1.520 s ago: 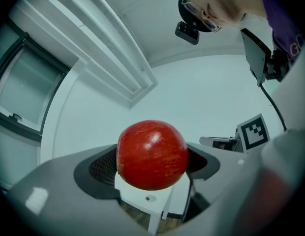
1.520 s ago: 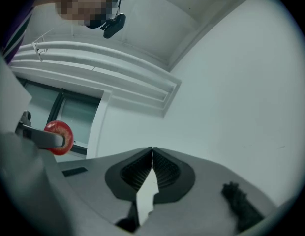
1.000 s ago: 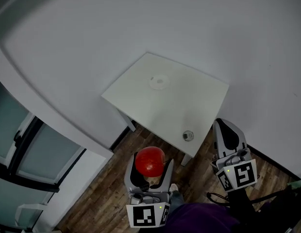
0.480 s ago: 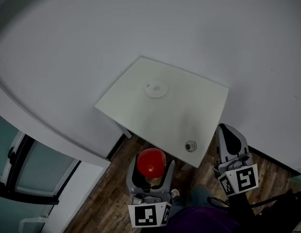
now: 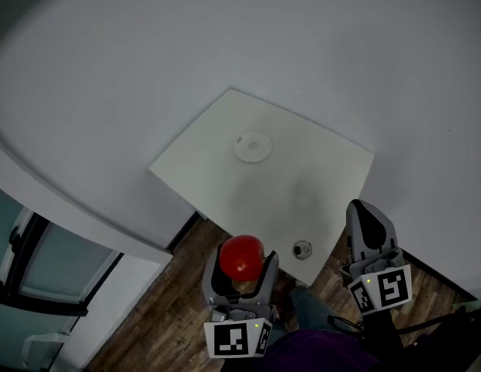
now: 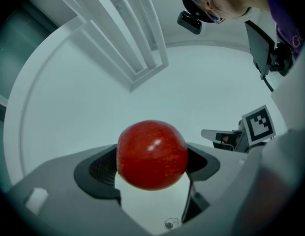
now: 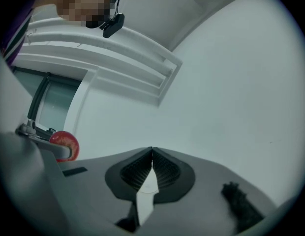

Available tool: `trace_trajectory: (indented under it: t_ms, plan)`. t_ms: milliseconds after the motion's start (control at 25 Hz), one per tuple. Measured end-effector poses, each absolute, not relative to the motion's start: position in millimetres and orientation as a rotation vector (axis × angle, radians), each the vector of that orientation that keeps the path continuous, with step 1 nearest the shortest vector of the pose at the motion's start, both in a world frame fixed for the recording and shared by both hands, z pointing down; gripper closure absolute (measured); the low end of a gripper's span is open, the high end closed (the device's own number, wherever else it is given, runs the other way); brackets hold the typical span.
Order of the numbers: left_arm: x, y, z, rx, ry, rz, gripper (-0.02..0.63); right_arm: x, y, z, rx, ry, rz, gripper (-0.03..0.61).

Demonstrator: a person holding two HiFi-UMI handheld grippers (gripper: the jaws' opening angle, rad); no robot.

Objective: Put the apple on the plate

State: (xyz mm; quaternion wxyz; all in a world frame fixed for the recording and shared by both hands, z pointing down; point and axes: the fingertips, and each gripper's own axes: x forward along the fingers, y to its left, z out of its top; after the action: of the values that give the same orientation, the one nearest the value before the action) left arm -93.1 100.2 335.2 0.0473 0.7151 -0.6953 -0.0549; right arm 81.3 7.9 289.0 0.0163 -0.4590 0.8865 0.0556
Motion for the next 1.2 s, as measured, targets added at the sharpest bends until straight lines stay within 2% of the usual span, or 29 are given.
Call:
trace_trajectory:
  t_ms: [560,1200]
  plan:
    - [-83.5,-29.1,368.4,2.013,-2.267,-0.066,0.219,77.9,-133.2,305.5,-1.211,2.857,0.072,0.569]
    - [-112.5,-113.7,374.6,1.989,-2.267,0.005,0.219,67.6,-195.4,314.6,-1.181,2.829,-0.044,0.569]
